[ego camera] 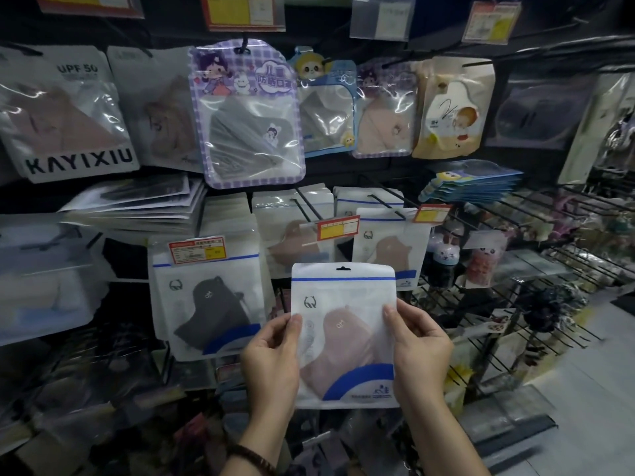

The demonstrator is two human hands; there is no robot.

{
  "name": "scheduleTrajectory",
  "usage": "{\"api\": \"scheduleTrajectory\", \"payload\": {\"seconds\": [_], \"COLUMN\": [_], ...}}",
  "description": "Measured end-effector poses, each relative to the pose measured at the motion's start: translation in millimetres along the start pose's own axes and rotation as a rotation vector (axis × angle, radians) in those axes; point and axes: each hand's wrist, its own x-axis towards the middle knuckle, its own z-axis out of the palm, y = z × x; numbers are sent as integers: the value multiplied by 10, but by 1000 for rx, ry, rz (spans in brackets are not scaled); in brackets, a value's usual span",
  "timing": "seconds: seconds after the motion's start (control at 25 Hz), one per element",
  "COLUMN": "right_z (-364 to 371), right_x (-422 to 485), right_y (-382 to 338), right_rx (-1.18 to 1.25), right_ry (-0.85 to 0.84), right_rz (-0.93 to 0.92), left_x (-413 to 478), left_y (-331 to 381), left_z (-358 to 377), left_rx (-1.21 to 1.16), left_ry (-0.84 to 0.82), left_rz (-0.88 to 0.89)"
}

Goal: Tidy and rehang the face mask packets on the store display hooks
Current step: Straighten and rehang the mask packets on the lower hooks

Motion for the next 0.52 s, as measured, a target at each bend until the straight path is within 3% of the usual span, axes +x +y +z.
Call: {"api": "scheduleTrajectory", "payload": {"seconds": [0.52], "right_z": [-253], "right_x": [525], "right_y": [-30], "right_rx": [4], "right_ry": [131], "right_rz": [-2], "left_x": [66], "left_y": [-87], "left_z": [576], "left_rx": [132], "left_ry": [-89], "left_rz": [3]}}
